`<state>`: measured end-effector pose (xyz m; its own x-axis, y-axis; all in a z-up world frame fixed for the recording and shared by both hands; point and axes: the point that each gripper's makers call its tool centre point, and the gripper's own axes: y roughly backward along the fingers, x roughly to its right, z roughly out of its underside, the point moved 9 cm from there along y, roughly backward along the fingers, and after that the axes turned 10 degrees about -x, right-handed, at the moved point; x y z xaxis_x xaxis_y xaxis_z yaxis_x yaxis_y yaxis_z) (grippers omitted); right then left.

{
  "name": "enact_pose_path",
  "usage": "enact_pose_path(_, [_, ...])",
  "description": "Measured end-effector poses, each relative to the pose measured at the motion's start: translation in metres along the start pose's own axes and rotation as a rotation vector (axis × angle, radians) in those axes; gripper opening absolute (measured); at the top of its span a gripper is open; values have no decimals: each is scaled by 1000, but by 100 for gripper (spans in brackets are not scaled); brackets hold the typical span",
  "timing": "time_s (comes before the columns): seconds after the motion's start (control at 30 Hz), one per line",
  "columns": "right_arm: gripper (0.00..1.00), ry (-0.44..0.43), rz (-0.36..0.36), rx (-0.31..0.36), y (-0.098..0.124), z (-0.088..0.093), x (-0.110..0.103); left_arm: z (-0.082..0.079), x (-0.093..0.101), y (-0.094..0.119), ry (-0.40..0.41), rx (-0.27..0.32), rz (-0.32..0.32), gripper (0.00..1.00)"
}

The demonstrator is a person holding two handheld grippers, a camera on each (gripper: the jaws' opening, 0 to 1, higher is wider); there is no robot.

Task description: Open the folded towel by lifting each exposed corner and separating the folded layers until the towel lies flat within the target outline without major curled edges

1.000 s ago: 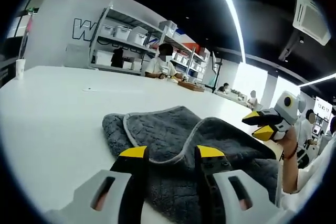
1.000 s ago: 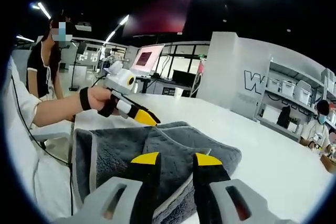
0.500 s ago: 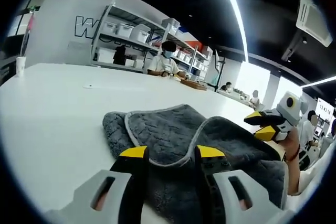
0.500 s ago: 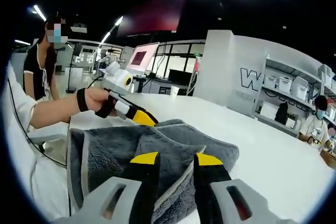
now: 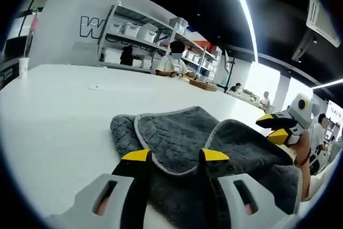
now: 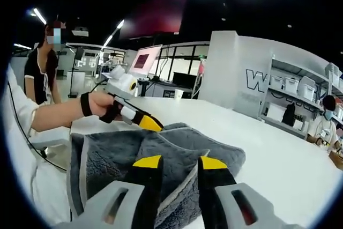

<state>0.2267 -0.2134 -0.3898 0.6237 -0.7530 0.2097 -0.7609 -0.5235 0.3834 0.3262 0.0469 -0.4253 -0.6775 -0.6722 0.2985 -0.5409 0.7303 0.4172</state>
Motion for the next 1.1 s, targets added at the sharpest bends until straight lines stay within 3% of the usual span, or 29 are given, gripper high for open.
enact_pose_path(0.47, [20,-13,-2,-12,-6,1,1,-12,-13,-11,16,-3,-21,35])
enact_pose_path(1.1, [20,-24,-17,-1,-9,2,0,-13,-18,-16,-29,11,-64,35])
